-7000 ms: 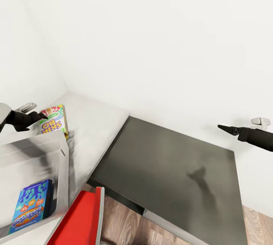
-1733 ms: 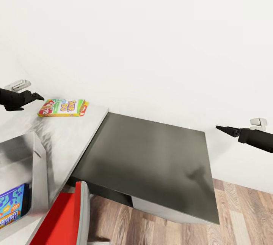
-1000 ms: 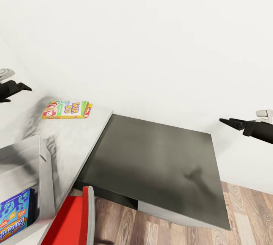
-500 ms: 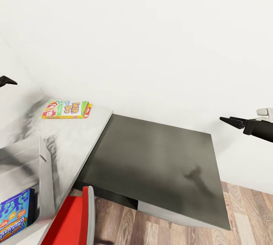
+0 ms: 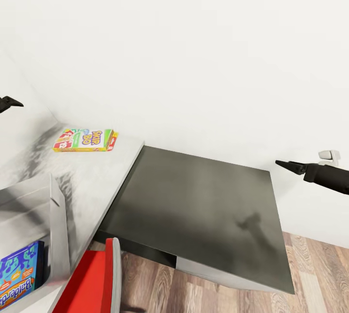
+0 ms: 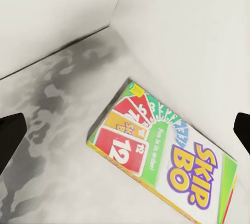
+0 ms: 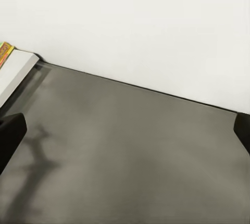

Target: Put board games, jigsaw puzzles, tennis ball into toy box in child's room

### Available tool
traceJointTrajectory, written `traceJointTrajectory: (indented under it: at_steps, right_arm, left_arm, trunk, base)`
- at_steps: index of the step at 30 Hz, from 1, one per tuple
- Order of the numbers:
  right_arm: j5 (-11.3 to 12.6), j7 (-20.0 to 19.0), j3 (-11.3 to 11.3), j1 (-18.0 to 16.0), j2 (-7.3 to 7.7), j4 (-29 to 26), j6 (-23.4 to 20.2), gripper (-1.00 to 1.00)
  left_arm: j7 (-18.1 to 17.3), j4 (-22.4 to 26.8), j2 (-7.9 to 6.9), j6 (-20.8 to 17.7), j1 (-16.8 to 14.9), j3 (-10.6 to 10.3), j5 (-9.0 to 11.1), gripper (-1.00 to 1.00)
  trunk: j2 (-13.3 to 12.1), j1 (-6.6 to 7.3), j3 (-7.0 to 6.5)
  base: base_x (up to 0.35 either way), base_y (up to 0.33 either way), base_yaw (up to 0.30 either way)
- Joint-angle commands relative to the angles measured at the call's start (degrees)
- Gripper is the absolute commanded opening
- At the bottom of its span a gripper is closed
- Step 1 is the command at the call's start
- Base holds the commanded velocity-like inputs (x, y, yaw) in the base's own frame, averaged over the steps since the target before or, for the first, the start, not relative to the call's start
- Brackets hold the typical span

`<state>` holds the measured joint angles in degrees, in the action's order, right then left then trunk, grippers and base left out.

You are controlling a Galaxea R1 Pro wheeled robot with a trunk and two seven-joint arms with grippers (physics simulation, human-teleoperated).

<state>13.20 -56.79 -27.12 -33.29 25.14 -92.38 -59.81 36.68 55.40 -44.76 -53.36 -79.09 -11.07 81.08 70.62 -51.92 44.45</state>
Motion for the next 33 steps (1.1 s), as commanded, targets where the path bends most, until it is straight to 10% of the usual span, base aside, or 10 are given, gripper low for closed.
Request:
traceJointTrajectory:
  at_steps: [1, 13, 15, 19, 23, 33]
  right_arm:
    - [-0.2, -0.3, 0.0, 0.0, 0.00, 0.0, -0.2, 1.00]
    - [-0.1, -0.3, -0.1, 0.1, -0.06, 0.0, -0.2, 1.00]
    - [-0.1, -0.3, 0.0, 0.1, -0.16, -0.1, -0.2, 1.00]
    - [-0.1, -0.4, 0.2, 0.2, -0.29, -0.1, -0.2, 1.00]
    - [-0.1, -0.4, 1.4, 0.4, -0.47, -0.2, -0.2, 1.00]
    - [-0.1, -0.4, 3.1, 0.5, -0.53, -0.2, -0.2, 1.00]
  left_arm:
    - [0.6, 0.0, -0.06, 0.1, -0.1, -0.2, 0.6, 1.00]
    - [0.6, -0.1, 0.15, 0.3, 0.0, -0.3, 0.6, 1.00]
    - [0.9, -1.7, 2.55, 0.6, 0.0, -1.0, 0.1, 1.00]
    - [0.8, -6.5, 6.95, 0.8, -0.3, -1.6, -3.9, 1.00]
    - [0.1, -12.4, 12.15, 0.9, -1.4, -1.8, -12.6, 1.00]
    - [-8.1, -20.9, 14.57, 7.8, -1.9, -1.8, -18.0, 1.00]
  trunk:
    - [0.0, 0.00, 0.05]
    - [0.0, 0.00, 0.05]
    - [0.0, 0.00, 0.05]
    - [0.0, 0.00, 0.05]
    - [0.0, 0.00, 0.05]
    - [0.0, 0.00, 0.49]
  base:
    - [0.000, 0.000, 0.000]
    - [0.000, 0.000, 0.000]
    - [0.000, 0.000, 0.000]
    - [0.000, 0.000, 0.000]
    - [0.000, 0.000, 0.000]
    - [0.000, 0.000, 0.000]
